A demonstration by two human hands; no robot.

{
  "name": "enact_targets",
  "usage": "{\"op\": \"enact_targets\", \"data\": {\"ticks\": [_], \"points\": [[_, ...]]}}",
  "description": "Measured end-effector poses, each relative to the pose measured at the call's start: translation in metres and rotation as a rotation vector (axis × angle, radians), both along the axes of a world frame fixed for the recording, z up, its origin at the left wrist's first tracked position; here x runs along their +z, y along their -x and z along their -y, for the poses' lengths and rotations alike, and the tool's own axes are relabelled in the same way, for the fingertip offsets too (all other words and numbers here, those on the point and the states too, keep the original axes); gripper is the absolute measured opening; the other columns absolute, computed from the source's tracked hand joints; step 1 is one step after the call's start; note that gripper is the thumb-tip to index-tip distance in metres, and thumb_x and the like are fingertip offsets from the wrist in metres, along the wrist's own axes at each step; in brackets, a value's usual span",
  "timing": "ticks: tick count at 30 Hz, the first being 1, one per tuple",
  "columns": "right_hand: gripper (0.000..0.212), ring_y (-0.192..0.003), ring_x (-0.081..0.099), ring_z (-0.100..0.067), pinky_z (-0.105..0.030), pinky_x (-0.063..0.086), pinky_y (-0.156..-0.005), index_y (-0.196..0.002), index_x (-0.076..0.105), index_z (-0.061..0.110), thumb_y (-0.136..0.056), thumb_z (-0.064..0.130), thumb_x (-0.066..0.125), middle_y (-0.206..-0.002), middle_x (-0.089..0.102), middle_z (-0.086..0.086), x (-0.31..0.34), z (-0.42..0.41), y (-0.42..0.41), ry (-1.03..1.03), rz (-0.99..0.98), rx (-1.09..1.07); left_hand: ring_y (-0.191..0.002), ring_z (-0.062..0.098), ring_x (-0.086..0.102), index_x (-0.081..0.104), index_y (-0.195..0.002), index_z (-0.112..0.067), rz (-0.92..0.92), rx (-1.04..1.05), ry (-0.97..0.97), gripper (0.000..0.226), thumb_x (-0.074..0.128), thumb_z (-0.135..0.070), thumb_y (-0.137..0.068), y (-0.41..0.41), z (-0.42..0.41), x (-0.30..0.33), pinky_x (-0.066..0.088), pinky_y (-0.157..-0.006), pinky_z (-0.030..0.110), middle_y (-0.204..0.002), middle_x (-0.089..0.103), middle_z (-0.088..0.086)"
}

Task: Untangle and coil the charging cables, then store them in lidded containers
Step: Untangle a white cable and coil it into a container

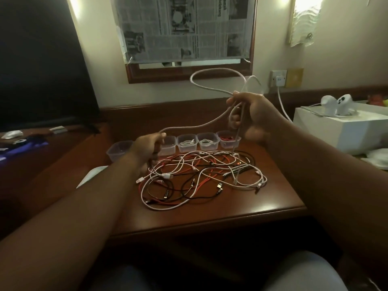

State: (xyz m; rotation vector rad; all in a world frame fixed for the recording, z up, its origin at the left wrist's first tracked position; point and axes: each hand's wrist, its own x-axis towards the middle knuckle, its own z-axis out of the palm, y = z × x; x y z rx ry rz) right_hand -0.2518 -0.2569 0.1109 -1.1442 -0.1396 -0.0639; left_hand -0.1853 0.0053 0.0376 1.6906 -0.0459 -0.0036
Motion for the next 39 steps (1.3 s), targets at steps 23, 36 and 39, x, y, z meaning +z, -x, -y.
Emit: {"op": "enact_targets", "data": {"ticks": [23, 36, 39], "points": [[0.100, -0.094, 0.069, -0.024, -0.044, 0.052, -0.094, -0.134, 0.051, 0.010, -0.065, 0.082, 0.053, -0.102, 0.067, -0.006, -0.034, -0.008, 0.035, 1.778, -0.455, 0.407, -0.038, 0.008, 0.022, 0.053, -0.094, -0.011, -0.063, -0.209, 0.088, 0.024, 0.037, -0.005, -0.077, 0.047, 0.000, 0.044, 0.016, -0.040, 0.018, -0.050, 0.030, -0.004], [0.025, -0.085, 0.066, -0.015, -0.028, 0.054, -0.073, -0.104, 0.063, 0.018, -0.094, 0.041, 0.061, -0.095, 0.068, -0.001, -0.042, -0.066, 0.034, 1.238, 0.295, 0.104, -0.045, 0.007, 0.027, 0.059, -0.096, -0.005, -0.068, -0.093, 0.815, 0.028, 0.031, -0.003, -0.096, 0.062, 0.047, 0.058, 0.026, -0.038, 0.019, -0.056, 0.031, -0.002], [0.027, -0.074, 0.062, -0.014, -0.027, 0.050, -0.070, -0.092, 0.062, 0.015, -0.102, 0.036, 0.049, -0.083, 0.065, -0.002, -0.049, -0.077, 0.039, 1.214, 0.245, 0.236, -0.048, 0.008, 0.035, 0.061, -0.100, -0.002, -0.066, -0.074, 0.830, 0.029, 0.032, -0.002, -0.097, 0.065, 0.055, 0.056, 0.035, -0.044, 0.019, -0.059, 0.038, 0.000]]}}
